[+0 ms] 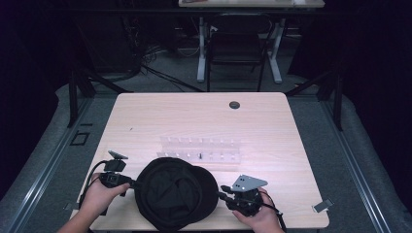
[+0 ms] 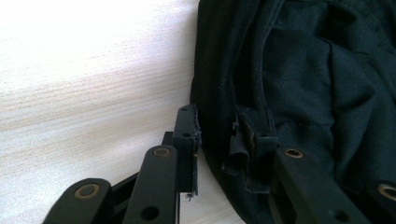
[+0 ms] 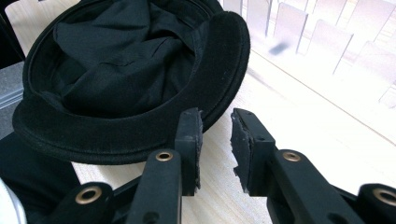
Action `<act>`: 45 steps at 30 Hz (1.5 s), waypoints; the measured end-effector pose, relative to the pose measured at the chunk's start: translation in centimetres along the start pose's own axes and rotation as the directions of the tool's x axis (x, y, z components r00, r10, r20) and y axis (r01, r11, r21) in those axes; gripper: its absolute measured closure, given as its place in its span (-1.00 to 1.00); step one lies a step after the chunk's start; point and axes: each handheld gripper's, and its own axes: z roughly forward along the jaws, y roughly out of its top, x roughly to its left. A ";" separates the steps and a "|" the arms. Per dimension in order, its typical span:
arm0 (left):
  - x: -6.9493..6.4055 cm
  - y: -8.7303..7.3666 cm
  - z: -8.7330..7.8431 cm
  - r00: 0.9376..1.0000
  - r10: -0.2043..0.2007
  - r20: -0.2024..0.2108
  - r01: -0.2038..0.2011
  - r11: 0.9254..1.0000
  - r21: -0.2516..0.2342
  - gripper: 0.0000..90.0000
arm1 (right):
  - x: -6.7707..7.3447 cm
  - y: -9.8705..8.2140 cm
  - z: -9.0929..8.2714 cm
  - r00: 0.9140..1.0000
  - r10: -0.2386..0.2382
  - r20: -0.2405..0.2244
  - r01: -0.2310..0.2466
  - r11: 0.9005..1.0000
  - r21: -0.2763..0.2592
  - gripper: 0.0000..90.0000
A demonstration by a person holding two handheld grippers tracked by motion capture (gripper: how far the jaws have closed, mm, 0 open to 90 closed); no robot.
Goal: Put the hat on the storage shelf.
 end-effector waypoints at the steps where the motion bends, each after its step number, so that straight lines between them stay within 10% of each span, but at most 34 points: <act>1: -0.1 0.0 0.0 1.000 0.002 0.001 -0.002 1.000 -0.001 0.64 | 0.0 0.0 0.0 1.000 0.001 -0.001 -0.001 1.000 0.000 0.61; 28: -1.8 0.8 -2.5 0.998 -0.004 0.063 0.002 0.999 0.036 0.89 | -0.5 -0.4 0.2 1.000 0.009 0.021 -0.010 0.999 0.033 0.65; 39: -2.0 1.3 -4.9 0.985 -0.073 0.156 0.070 0.997 0.024 0.89 | -0.6 -0.6 0.4 1.000 0.008 0.012 -0.009 0.999 0.043 0.59; 45: -2.0 1.5 -5.5 0.967 -0.131 0.217 0.126 0.991 0.037 0.89 | -0.7 -0.6 0.3 1.000 0.010 0.013 -0.011 0.999 0.045 0.59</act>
